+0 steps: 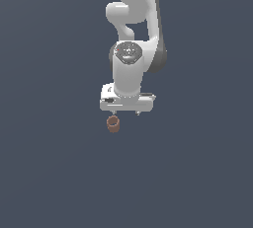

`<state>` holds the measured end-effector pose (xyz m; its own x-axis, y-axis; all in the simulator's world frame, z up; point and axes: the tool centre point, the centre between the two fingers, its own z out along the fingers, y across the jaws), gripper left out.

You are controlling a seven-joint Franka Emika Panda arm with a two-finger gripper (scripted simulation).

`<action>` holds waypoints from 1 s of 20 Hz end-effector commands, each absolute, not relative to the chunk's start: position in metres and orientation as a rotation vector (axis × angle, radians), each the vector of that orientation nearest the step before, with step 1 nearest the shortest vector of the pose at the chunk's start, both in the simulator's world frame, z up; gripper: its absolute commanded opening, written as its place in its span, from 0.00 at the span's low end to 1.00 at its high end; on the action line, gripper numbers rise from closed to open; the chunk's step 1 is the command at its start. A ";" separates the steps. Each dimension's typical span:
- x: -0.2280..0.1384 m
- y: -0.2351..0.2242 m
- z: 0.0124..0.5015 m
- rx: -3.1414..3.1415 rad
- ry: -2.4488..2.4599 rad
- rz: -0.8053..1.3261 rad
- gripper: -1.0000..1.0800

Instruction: Pick up the object and move it to a goal position.

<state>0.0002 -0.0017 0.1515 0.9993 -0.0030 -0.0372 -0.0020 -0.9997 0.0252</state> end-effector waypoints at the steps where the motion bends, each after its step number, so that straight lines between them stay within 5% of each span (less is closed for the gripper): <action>1: 0.000 -0.002 0.152 3.116 -0.004 -0.058 0.96; 20: 0.003 -0.032 0.150 3.125 -0.109 -0.019 0.96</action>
